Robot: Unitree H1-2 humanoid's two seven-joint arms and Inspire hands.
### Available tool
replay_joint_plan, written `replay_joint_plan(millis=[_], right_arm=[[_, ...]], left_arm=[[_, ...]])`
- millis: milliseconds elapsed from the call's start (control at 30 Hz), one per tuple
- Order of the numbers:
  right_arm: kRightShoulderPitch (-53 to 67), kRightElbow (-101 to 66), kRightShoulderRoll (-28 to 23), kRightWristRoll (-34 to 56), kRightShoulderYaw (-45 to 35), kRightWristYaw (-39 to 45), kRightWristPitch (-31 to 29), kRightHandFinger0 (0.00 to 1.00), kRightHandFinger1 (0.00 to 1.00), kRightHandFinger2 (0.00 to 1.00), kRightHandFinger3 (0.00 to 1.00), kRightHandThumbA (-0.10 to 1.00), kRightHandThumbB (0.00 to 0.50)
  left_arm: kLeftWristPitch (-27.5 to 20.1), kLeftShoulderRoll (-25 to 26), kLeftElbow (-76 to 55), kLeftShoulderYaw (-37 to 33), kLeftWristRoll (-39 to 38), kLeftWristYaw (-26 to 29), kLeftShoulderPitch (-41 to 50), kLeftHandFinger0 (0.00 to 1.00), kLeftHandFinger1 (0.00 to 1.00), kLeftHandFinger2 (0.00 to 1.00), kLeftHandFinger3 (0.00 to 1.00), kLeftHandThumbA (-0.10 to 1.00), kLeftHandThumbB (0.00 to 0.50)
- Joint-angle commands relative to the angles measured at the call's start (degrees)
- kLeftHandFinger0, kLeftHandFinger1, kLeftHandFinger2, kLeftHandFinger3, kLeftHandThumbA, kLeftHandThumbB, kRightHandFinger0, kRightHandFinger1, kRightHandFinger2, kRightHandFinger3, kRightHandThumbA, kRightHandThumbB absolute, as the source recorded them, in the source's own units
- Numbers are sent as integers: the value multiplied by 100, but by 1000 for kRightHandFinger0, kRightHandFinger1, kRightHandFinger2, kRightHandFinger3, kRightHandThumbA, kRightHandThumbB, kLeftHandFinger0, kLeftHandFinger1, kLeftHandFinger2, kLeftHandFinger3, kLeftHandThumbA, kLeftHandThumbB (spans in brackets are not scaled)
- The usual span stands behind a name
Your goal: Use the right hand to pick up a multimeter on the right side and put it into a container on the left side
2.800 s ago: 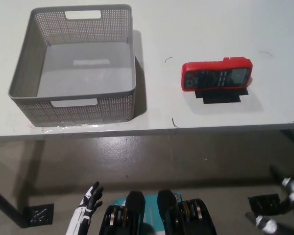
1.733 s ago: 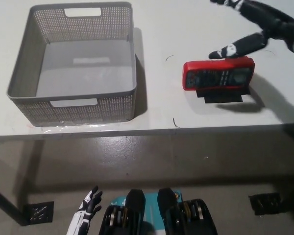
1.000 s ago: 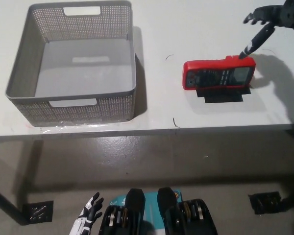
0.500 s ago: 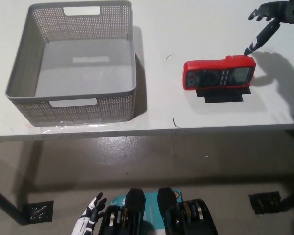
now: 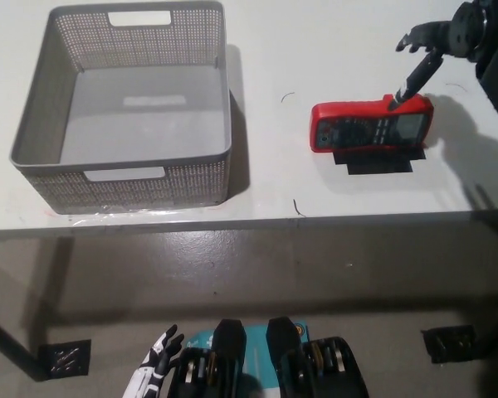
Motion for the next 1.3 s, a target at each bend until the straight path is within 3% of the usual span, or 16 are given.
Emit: replay_joint_plan(millis=[0, 133, 300, 533, 667, 867, 900, 933, 967, 1033, 1100, 1200, 1233, 1267], right_arm=[[-470, 144, 51, -25, -170, -348, -178, 1000, 1000, 1000, 1000, 969, 495], [-365, 303, 194, -18, -248, -419, -108, 1000, 1000, 1000, 1000, 944, 500], [-310, 559, 289, -117, -164, -544, -388, 1000, 1000, 1000, 1000, 1000, 500], [-117, 826, 382, 78, -440, -727, -212, 1000, 1000, 1000, 1000, 873, 500], [27, 914, 462, -52, -354, -748, -408, 1000, 1000, 1000, 1000, 927, 500], [469, 964, 519, -40, -369, -934, -523, 1000, 1000, 1000, 1000, 923, 500], [592, 978, 518, -47, -353, -910, -635, 1000, 1000, 1000, 1000, 929, 487], [678, 1008, 530, -55, -338, -878, -666, 1000, 1000, 1000, 1000, 914, 438], [752, 1023, 541, -93, -308, -979, -655, 1000, 1000, 1000, 1000, 905, 448], [985, 1052, 560, -78, -341, -1206, -507, 1000, 1000, 1000, 1000, 845, 500], [1127, 1062, 550, -110, -309, -1302, -579, 1000, 1000, 1000, 1000, 820, 486], [1362, 1077, 574, -101, -358, -1900, -486, 1000, 1000, 1000, 1000, 668, 500], [1479, 1059, 580, -123, -368, -2419, -553, 1000, 1000, 1000, 1000, 457, 452], [1542, 1051, 561, -205, -304, -2736, -622, 891, 1000, 1000, 1000, 322, 391]], left_arm=[[-243, 9, -62, -21, -11, -27, -25, 1000, 1000, 1000, 1000, 1000, 303], [-205, -19, -105, -49, 17, -13, 14, 1000, 1000, 1000, 1000, 1000, 298], [-258, -6, -76, -76, -14, -43, -5, 1000, 1000, 1000, 1000, 1000, 303], [-234, -13, -120, -97, -49, -84, -11, 1000, 1000, 1000, 1000, 1000, 312], [-253, -30, -131, -95, -104, -108, -11, 1000, 1000, 1000, 1000, 1000, 312], [-300, -75, -81, -174, -61, -129, 56, 1000, 1000, 1000, 1000, 1000, 291], [-311, -76, -73, -196, -81, -156, 66, 1000, 1000, 1000, 1000, 1000, 289], [-337, -86, -52, -212, -76, -161, 58, 1000, 1000, 1000, 1000, 1000, 288], [-351, -93, -39, -219, -85, -172, 55, 1000, 1000, 1000, 1000, 1000, 289], [-330, -107, -77, -265, -51, -185, 100, 1000, 1000, 1000, 1000, 1000, 296], [-314, -119, -122, -294, -18, -173, 126, 1000, 1000, 1000, 1000, 1000, 292], [-287, -102, -161, -327, -38, -185, 128, 1000, 1000, 1000, 1000, 1000, 299], [-224, -105, -211, -332, -111, -213, 138, 1000, 1000, 1000, 1000, 1000, 309], [-217, -103, -229, -338, -85, -204, 120, 1000, 1000, 1000, 1000, 1000, 308]])
